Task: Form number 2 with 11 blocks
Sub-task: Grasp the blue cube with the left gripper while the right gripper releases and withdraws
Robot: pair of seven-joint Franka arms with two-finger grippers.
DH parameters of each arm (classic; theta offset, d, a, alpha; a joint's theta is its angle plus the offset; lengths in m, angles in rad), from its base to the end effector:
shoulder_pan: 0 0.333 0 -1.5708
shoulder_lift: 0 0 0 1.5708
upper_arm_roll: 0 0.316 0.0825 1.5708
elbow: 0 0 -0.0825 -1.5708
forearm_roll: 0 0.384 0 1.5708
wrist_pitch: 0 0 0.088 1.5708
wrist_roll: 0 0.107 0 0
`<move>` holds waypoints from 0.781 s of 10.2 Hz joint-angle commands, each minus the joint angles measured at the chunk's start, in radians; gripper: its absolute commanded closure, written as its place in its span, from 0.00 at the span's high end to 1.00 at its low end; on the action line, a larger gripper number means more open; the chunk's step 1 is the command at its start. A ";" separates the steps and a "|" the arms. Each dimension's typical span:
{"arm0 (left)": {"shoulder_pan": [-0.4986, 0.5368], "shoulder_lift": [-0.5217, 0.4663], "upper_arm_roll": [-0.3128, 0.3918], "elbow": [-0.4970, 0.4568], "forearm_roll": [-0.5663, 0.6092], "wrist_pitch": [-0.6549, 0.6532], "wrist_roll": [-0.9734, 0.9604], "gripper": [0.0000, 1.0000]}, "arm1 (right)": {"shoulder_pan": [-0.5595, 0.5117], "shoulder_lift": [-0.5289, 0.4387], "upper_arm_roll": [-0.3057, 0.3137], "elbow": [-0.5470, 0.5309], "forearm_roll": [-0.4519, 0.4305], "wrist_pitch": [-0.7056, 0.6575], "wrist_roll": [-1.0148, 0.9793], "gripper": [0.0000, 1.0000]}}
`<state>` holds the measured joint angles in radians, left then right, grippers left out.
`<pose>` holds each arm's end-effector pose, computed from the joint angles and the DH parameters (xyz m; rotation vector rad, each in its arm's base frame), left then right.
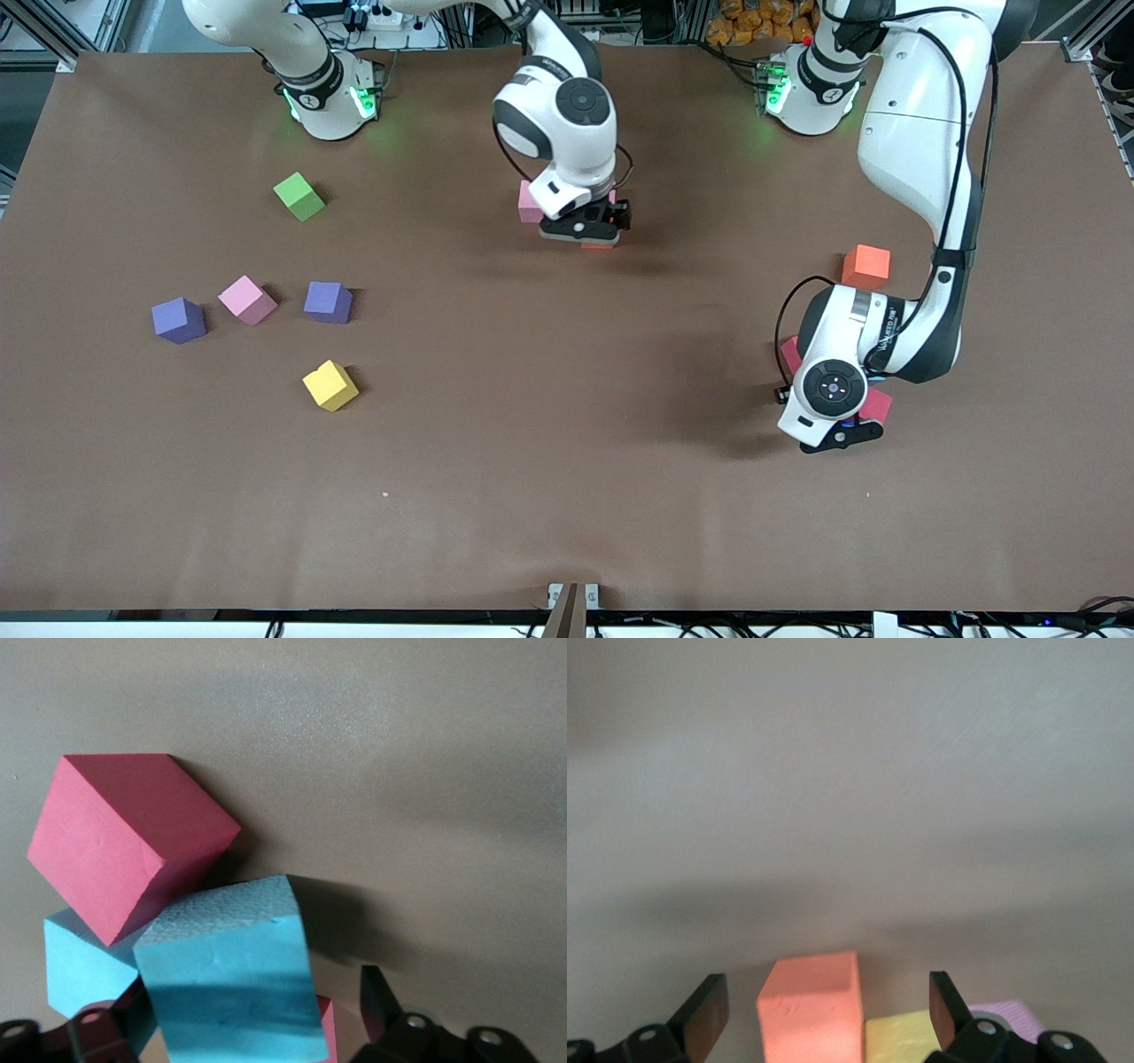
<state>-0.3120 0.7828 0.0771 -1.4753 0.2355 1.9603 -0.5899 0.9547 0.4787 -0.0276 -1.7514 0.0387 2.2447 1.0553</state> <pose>0.6679 -0.1521 0.1943 -2.7590 -0.3020 0.2339 0.3954 0.5315 0.2999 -3.1108 0.2321 0.0104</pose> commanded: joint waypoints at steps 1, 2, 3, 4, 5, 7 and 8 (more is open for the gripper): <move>-0.015 -0.002 0.024 0.012 -0.005 -0.034 0.019 0.59 | -0.100 -0.067 0.011 -0.042 0.004 -0.060 -0.142 1.00; -0.018 -0.002 0.027 0.012 -0.005 -0.047 0.018 0.34 | -0.137 -0.069 0.011 -0.049 0.004 -0.075 -0.214 1.00; -0.024 -0.002 0.027 0.012 -0.005 -0.050 0.021 0.12 | -0.181 -0.069 0.009 -0.065 0.003 -0.076 -0.295 1.00; -0.024 -0.005 0.027 0.013 -0.007 -0.055 0.022 0.02 | -0.238 -0.071 0.009 -0.075 0.003 -0.079 -0.393 1.00; -0.025 -0.014 0.026 0.024 -0.016 -0.075 0.024 0.00 | -0.282 -0.071 0.008 -0.076 0.001 -0.098 -0.479 1.00; -0.054 -0.055 0.020 0.029 -0.085 -0.080 0.016 0.00 | -0.384 -0.069 0.003 -0.080 -0.006 -0.132 -0.659 1.00; -0.065 -0.065 0.023 0.055 -0.100 -0.080 0.021 0.00 | -0.425 -0.071 0.003 -0.082 -0.007 -0.135 -0.737 1.00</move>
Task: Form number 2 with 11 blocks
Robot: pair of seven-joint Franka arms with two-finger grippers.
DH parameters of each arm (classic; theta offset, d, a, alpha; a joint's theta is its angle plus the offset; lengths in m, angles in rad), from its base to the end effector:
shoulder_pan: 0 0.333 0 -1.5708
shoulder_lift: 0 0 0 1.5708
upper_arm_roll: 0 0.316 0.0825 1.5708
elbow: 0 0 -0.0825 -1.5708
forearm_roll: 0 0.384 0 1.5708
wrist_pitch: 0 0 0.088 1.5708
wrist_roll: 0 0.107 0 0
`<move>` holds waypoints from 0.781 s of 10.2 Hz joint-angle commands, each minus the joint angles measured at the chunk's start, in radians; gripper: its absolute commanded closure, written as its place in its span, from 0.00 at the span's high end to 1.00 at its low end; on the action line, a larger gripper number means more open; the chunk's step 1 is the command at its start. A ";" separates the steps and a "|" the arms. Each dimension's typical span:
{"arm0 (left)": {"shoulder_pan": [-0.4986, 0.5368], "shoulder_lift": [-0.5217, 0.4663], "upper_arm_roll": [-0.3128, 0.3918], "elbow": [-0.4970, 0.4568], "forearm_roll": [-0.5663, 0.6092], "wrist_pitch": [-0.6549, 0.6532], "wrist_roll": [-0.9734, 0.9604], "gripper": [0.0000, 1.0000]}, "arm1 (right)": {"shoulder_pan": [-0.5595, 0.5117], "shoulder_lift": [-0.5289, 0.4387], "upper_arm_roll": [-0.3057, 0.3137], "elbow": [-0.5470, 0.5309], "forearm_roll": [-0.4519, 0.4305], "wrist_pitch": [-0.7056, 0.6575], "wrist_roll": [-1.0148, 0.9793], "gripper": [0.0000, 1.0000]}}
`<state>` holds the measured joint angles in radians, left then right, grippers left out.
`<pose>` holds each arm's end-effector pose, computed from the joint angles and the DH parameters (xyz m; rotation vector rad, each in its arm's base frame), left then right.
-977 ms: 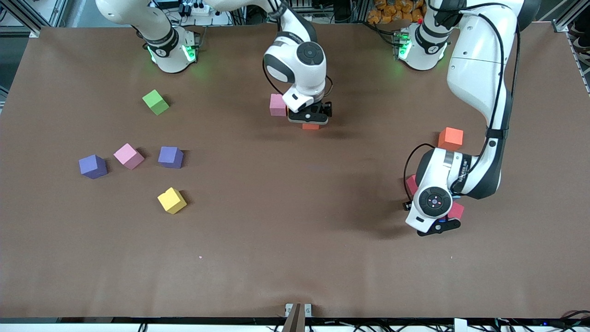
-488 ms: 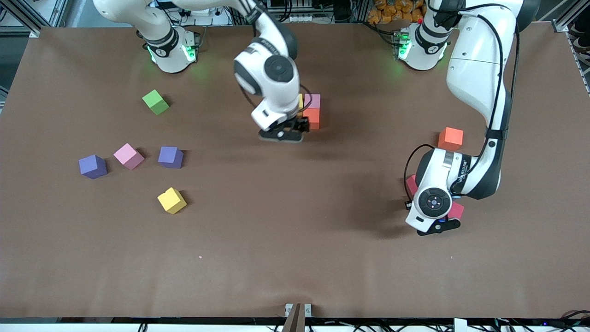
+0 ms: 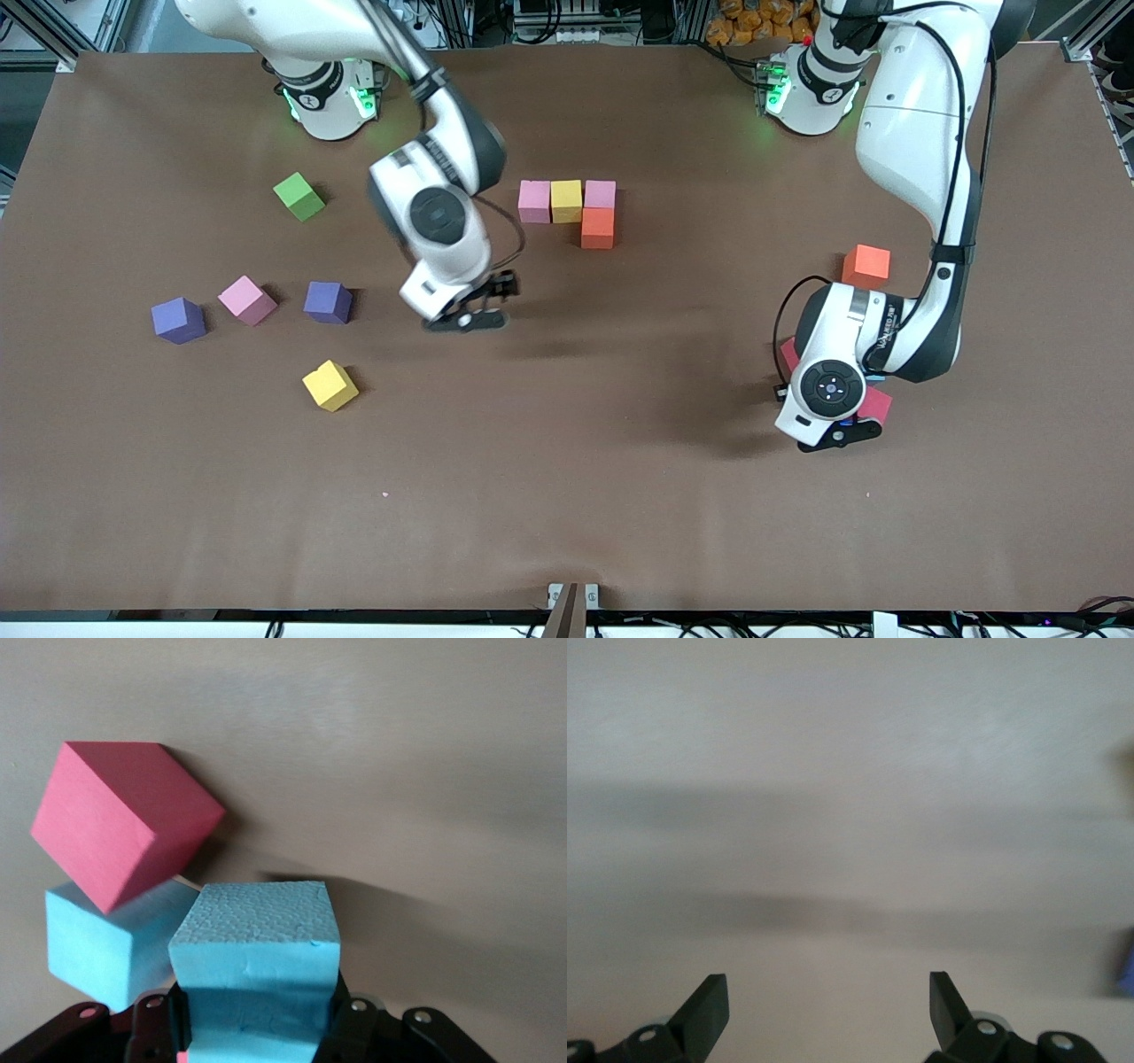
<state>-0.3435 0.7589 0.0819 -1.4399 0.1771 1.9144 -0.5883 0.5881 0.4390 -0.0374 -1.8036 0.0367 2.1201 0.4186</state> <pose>0.6693 -0.1758 0.2222 -2.8002 -0.3214 0.2389 0.5396 0.3352 0.2928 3.0871 0.1755 -0.1773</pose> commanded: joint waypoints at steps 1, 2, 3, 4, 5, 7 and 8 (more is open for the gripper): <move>-0.037 -0.052 0.004 0.035 -0.047 -0.034 0.018 0.00 | -0.092 -0.032 0.013 -0.039 -0.006 -0.011 -0.151 1.00; -0.048 -0.061 0.001 0.045 -0.068 -0.034 0.018 0.00 | -0.126 -0.051 0.013 -0.078 -0.011 -0.003 -0.200 1.00; -0.060 -0.091 -0.010 0.044 -0.108 -0.032 0.025 0.00 | -0.169 -0.078 0.013 -0.118 -0.024 0.001 -0.260 1.00; -0.060 -0.113 -0.036 0.039 -0.175 -0.023 0.022 0.00 | -0.204 -0.086 0.013 -0.131 -0.029 0.001 -0.343 1.00; -0.058 -0.127 -0.059 0.023 -0.255 -0.022 0.019 0.00 | -0.212 -0.083 0.013 -0.128 -0.056 0.009 -0.435 1.00; -0.058 -0.138 -0.141 -0.011 -0.277 -0.020 0.016 0.00 | -0.257 -0.076 0.013 -0.131 -0.098 0.046 -0.545 1.00; -0.058 -0.129 -0.189 -0.017 -0.281 -0.011 0.005 0.00 | -0.280 -0.072 0.013 -0.132 -0.100 0.084 -0.637 1.00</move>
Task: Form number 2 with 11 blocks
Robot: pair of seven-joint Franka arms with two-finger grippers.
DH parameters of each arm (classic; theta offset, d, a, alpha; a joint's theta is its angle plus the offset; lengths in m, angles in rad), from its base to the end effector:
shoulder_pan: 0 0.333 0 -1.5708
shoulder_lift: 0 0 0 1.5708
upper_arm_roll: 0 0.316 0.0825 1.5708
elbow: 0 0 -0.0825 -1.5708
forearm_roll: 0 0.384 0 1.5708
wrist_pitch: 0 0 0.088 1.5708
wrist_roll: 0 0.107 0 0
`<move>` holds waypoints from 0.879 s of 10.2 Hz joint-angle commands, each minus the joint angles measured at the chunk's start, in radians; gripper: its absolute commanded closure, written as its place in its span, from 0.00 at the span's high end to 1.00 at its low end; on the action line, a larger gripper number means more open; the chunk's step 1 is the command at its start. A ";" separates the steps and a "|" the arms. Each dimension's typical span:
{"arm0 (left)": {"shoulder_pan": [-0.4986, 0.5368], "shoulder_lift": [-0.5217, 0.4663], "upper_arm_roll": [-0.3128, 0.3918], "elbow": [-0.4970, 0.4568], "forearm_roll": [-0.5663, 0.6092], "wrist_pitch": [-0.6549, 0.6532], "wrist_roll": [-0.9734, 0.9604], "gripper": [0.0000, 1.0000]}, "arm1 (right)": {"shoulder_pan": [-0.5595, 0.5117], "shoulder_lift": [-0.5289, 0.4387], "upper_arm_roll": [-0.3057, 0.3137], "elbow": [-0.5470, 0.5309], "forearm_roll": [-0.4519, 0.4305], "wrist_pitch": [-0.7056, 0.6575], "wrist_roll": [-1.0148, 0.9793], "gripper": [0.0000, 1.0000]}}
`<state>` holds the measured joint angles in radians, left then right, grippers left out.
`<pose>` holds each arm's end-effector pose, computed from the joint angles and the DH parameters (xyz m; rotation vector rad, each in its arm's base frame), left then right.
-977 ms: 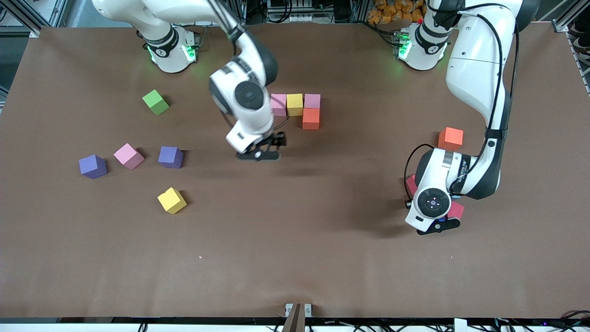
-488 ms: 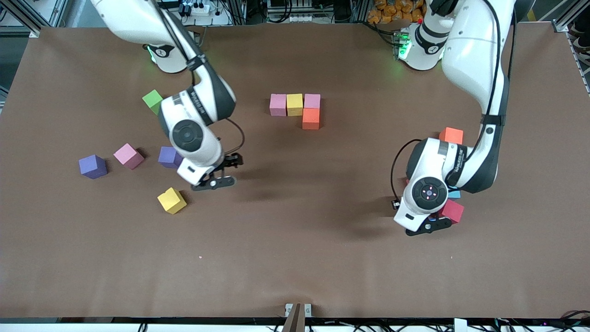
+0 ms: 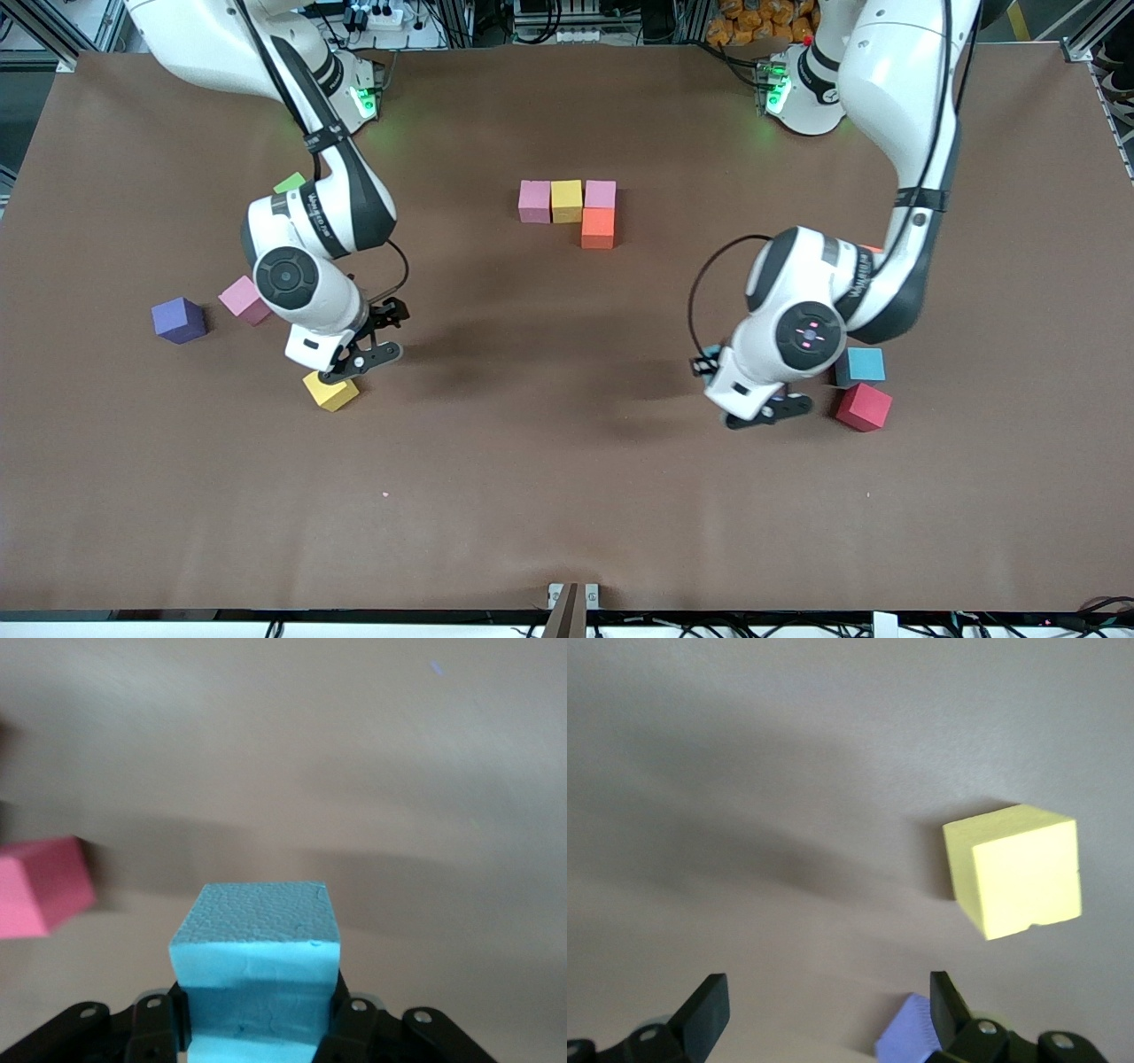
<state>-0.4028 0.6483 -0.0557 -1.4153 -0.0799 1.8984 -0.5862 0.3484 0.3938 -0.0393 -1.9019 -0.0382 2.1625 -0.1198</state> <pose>0.6312 -0.3102 0.3070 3.1041 0.2616 -0.3066 0.5837 0.1860 0.2828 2.9984 0.6931 -0.1975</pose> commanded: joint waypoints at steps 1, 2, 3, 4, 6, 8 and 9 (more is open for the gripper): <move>0.016 -0.021 -0.106 -0.087 -0.027 0.040 0.005 0.00 | -0.069 -0.020 0.015 -0.034 -0.025 0.087 -0.220 1.00; 0.033 -0.027 -0.165 -0.149 -0.026 0.104 0.005 0.00 | -0.100 -0.006 0.015 -0.032 -0.025 0.133 -0.326 1.00; 0.047 -0.027 -0.212 -0.186 -0.023 0.138 0.005 0.00 | -0.114 0.008 0.015 -0.029 -0.025 0.184 -0.421 1.00; 0.056 -0.027 -0.251 -0.209 0.000 0.148 0.005 0.00 | -0.130 0.020 0.015 -0.026 -0.025 0.226 -0.502 1.00; 0.059 -0.039 -0.306 -0.284 0.019 0.232 -0.035 0.00 | -0.160 0.057 0.015 0.013 -0.026 0.249 -0.628 1.00; 0.056 -0.073 -0.335 -0.355 0.031 0.272 -0.130 0.00 | -0.184 0.097 0.016 0.026 -0.022 0.308 -0.702 1.00; 0.058 -0.073 -0.352 -0.370 0.085 0.274 -0.167 0.00 | -0.192 0.117 0.016 0.024 -0.017 0.322 -0.699 1.00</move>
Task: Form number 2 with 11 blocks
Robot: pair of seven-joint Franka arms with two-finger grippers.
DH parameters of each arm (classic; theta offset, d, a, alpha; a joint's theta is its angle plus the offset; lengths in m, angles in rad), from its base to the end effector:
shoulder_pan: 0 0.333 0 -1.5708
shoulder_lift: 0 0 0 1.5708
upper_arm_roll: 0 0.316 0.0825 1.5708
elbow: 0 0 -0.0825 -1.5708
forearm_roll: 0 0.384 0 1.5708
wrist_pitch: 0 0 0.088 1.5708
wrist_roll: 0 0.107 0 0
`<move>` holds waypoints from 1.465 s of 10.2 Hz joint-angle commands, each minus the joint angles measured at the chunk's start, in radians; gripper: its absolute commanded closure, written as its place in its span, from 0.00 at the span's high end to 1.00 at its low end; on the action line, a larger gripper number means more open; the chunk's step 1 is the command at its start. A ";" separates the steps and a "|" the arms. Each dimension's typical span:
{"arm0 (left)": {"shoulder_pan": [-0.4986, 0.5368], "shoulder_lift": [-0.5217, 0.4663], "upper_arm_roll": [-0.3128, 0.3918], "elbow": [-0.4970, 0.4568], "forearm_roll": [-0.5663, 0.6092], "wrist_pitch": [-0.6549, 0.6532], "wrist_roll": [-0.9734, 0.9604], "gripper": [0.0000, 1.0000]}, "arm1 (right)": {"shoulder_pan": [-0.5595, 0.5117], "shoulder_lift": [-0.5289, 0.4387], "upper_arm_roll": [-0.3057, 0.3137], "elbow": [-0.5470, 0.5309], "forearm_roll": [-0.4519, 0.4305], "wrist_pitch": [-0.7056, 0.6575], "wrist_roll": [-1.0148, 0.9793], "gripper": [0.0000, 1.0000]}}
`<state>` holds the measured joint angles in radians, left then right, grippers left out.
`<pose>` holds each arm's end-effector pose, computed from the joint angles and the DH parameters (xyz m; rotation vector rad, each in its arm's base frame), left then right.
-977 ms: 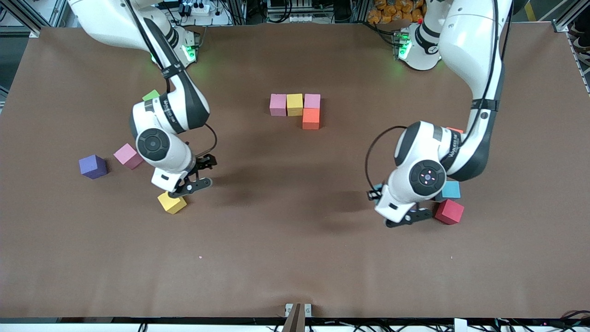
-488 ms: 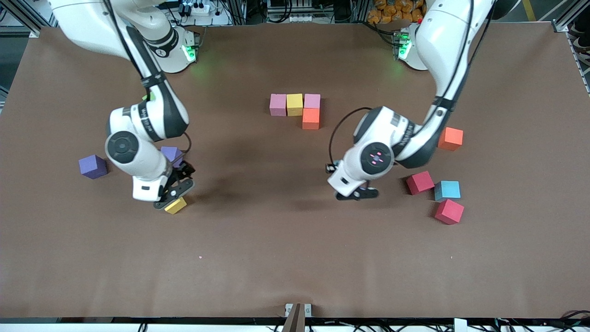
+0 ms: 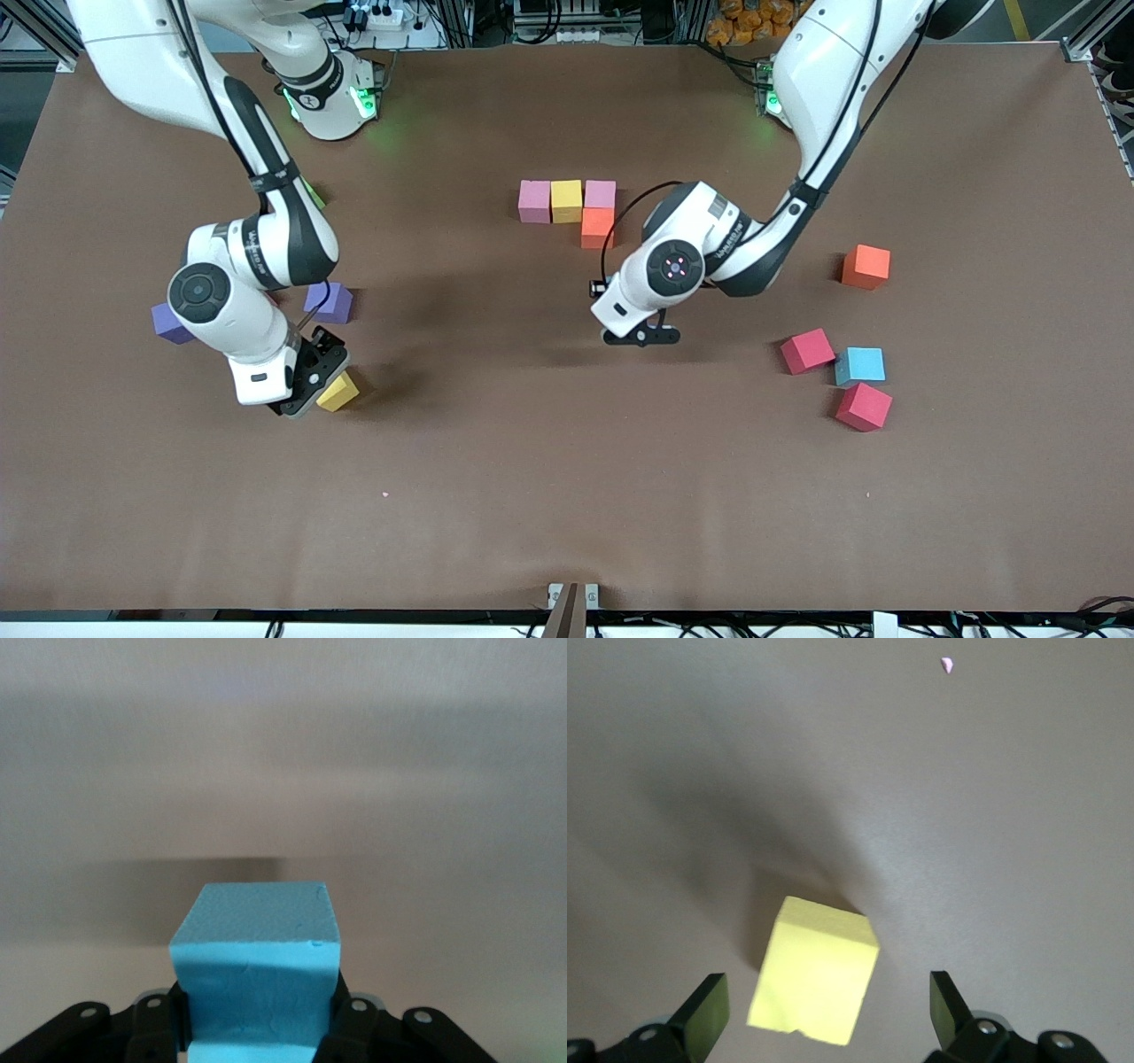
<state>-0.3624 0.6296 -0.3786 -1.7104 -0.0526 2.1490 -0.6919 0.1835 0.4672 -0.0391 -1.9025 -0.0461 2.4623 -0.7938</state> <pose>0.4978 -0.4278 0.2358 3.0083 0.0502 -0.4369 0.6336 0.0936 0.2622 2.7056 1.4392 0.1112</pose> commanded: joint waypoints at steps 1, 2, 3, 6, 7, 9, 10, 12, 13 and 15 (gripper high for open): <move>0.016 -0.050 -0.049 -0.078 0.098 0.023 -0.114 0.00 | -0.030 0.057 0.016 0.022 -0.002 0.035 -0.015 1.00; 0.011 -0.042 -0.066 -0.078 0.123 0.023 -0.150 0.00 | -0.030 0.062 0.018 0.019 0.005 0.035 -0.010 1.00; 0.008 -0.038 -0.075 -0.081 0.164 0.028 -0.162 0.00 | -0.030 0.064 0.018 0.002 0.046 0.033 0.016 1.00; 0.016 -0.048 -0.108 -0.193 0.241 0.190 -0.205 0.00 | -0.030 0.065 0.016 -0.016 0.104 0.033 0.019 1.00; 0.017 -0.048 -0.109 -0.196 0.246 0.195 -0.207 0.00 | -0.038 0.067 0.016 -0.018 0.106 0.033 0.019 1.00; 0.013 -0.045 -0.111 -0.198 0.246 0.196 -0.227 0.00 | -0.047 0.073 0.018 -0.026 0.110 0.032 0.034 1.00; 0.007 -0.042 -0.114 -0.198 0.246 0.196 -0.242 0.00 | -0.045 0.071 0.018 -0.035 0.109 0.023 0.101 1.00; 0.005 -0.039 -0.131 -0.198 0.246 0.196 -0.267 0.00 | -0.039 0.070 0.018 -0.041 0.109 0.020 0.140 1.00; 0.003 -0.037 -0.138 -0.198 0.246 0.196 -0.268 0.00 | -0.042 0.071 0.018 -0.043 0.109 0.020 0.149 1.00; 0.002 -0.031 -0.138 -0.202 0.246 0.196 -0.268 0.00 | -0.041 0.071 0.018 -0.046 0.109 0.017 0.182 1.00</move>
<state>-0.3665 0.6162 -0.5107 -1.8854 0.1670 2.3311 -0.9304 0.1542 0.5437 -0.0334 -1.9376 0.0569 2.4815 -0.6358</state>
